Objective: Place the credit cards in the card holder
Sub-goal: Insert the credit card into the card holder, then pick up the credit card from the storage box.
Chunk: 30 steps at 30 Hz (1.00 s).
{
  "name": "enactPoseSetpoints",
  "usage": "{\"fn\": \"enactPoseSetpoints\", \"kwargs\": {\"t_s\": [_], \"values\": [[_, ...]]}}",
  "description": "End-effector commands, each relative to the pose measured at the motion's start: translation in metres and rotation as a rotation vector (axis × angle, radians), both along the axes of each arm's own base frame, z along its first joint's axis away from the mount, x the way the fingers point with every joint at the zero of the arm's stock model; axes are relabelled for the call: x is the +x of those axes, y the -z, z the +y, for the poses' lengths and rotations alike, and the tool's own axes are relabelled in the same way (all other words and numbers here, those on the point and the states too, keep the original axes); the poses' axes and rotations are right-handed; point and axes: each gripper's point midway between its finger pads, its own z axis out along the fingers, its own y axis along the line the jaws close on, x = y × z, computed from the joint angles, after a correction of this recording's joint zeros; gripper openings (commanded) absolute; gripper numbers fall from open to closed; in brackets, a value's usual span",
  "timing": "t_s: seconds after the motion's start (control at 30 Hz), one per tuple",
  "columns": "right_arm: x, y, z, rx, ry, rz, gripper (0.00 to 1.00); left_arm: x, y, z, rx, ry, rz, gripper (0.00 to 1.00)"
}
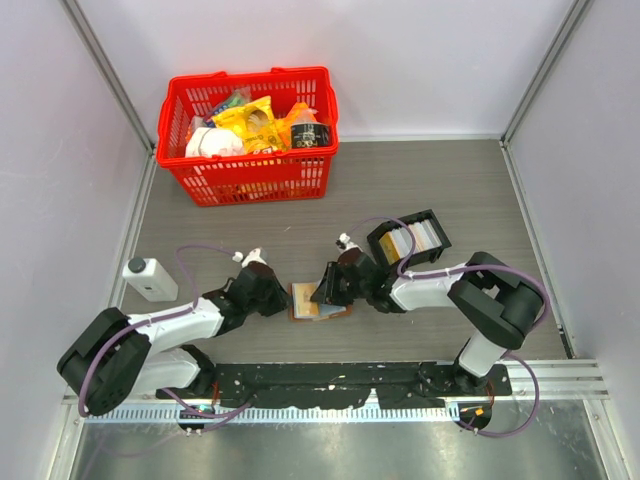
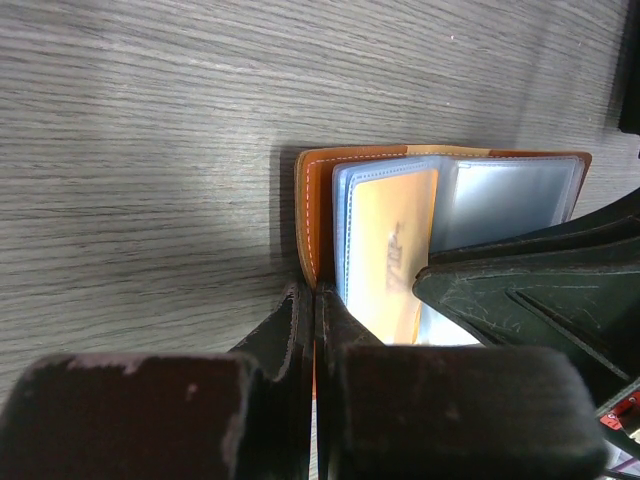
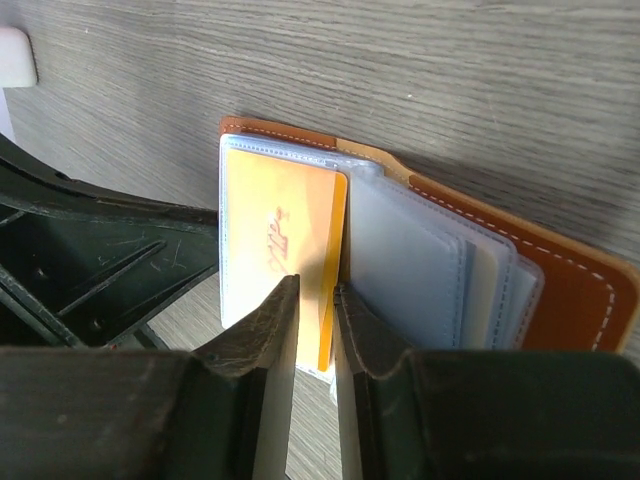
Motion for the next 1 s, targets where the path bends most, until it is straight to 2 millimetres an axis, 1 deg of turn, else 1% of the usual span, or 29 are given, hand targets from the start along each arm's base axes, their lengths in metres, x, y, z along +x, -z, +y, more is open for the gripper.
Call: {"fn": "enactPoseSetpoints", "kwargs": {"t_s": [0.0, 0.03, 0.07, 0.1, 0.13, 0.17, 0.2, 0.23, 0.27, 0.3, 0.33, 0.37, 0.4, 0.43, 0.47, 0.5, 0.53, 0.57, 0.6, 0.63, 0.67, 0.73, 0.8, 0.87, 0.97], "values": [[-0.002, -0.027, 0.025, 0.081, -0.061, -0.053, 0.25, -0.019, 0.028, 0.02, 0.117, 0.02, 0.083, 0.0], [-0.002, -0.03, 0.023, 0.076, -0.059, -0.061, 0.25, -0.019, 0.028, 0.02, 0.118, 0.019, 0.084, 0.0], [0.003, -0.037, 0.02, 0.065, -0.053, -0.105, 0.27, -0.019, 0.027, 0.021, 0.118, 0.017, 0.082, 0.0], [0.002, -0.035, 0.011, 0.018, -0.046, -0.101, 0.29, -0.019, 0.026, 0.021, 0.117, 0.015, 0.083, 0.0], [0.015, -0.05, 0.005, -0.003, -0.025, -0.169, 0.3, -0.02, 0.026, 0.021, 0.118, 0.017, 0.084, 0.0], [0.02, -0.043, -0.013, -0.099, 0.004, -0.176, 0.31, -0.019, 0.025, 0.021, 0.115, 0.015, 0.08, 0.0], [0.031, -0.064, -0.018, -0.119, 0.017, -0.249, 0.32, -0.019, 0.023, 0.021, 0.115, 0.016, 0.078, 0.0], [0.041, -0.069, -0.041, -0.202, 0.062, -0.278, 0.32, -0.019, 0.022, 0.021, 0.116, 0.019, 0.076, 0.0], [0.044, -0.07, -0.056, -0.286, 0.058, -0.3, 0.36, -0.018, 0.02, 0.02, 0.11, 0.018, 0.069, 0.0], [0.062, -0.088, -0.07, -0.314, 0.125, -0.348, 0.39, -0.018, 0.019, 0.02, 0.11, 0.018, 0.068, 0.0], [0.065, -0.084, -0.09, -0.406, 0.122, -0.352, 0.41, -0.017, 0.017, 0.019, 0.109, 0.021, 0.064, 0.0], [0.083, -0.097, -0.107, -0.446, 0.189, -0.377, 0.41, -0.016, 0.016, 0.019, 0.11, 0.022, 0.061, 0.0], [0.086, -0.096, -0.123, -0.512, 0.185, -0.372, 0.41, -0.016, 0.014, 0.017, 0.104, 0.025, 0.058, 0.0], [0.099, -0.105, -0.14, -0.547, 0.241, -0.382, 0.42, -0.015, 0.013, 0.016, 0.104, 0.028, 0.058, 0.0], [0.103, -0.106, -0.151, -0.592, 0.23, -0.397, 0.48, -0.014, 0.013, 0.016, 0.106, 0.028, 0.057, 0.0], [0.113, -0.109, -0.165, -0.628, 0.244, -0.407, 0.5, -0.014, 0.012, 0.016, 0.105, 0.033, 0.055, 0.0], [0.116, -0.106, -0.173, -0.653, 0.245, -0.393, 0.5, -0.014, 0.012, 0.015, 0.102, 0.031, 0.054, 0.0], [0.123, -0.105, -0.184, -0.69, 0.244, -0.387, 0.51, -0.014, 0.012, 0.015, 0.101, 0.034, 0.053, 0.0], [0.126, -0.103, -0.194, -0.716, 0.249, -0.374, 0.51, -0.014, 0.011, 0.014, 0.1, 0.037, 0.052, 0.0], [0.131, -0.099, -0.197, -0.743, 0.235, -0.366, 0.52, -0.013, 0.012, 0.014, 0.101, 0.038, 0.054, 0.0], [0.133, -0.097, -0.204, -0.766, 0.231, -0.349, 0.52, -0.013, 0.011, 0.013, 0.099, 0.039, 0.053, 0.0], [0.135, -0.087, -0.209, -0.803, 0.2, -0.325, 0.51, -0.013, 0.011, 0.012, 0.094, 0.042, 0.053, 0.0], [0.138, -0.079, -0.205, -0.803, 0.163, -0.318, 0.52, -0.014, 0.011, 0.013, 0.095, 0.044, 0.051, 0.0], [0.139, -0.073, -0.207, -0.828, 0.152, -0.303, 0.52, -0.014, 0.01, 0.012, 0.095, 0.047, 0.05, 0.0], [0.142, -0.071, -0.209, -0.853, 0.159, -0.293, 0.52, -0.014, 0.012, 0.013, 0.098, 0.045, 0.053, 0.0]]}}
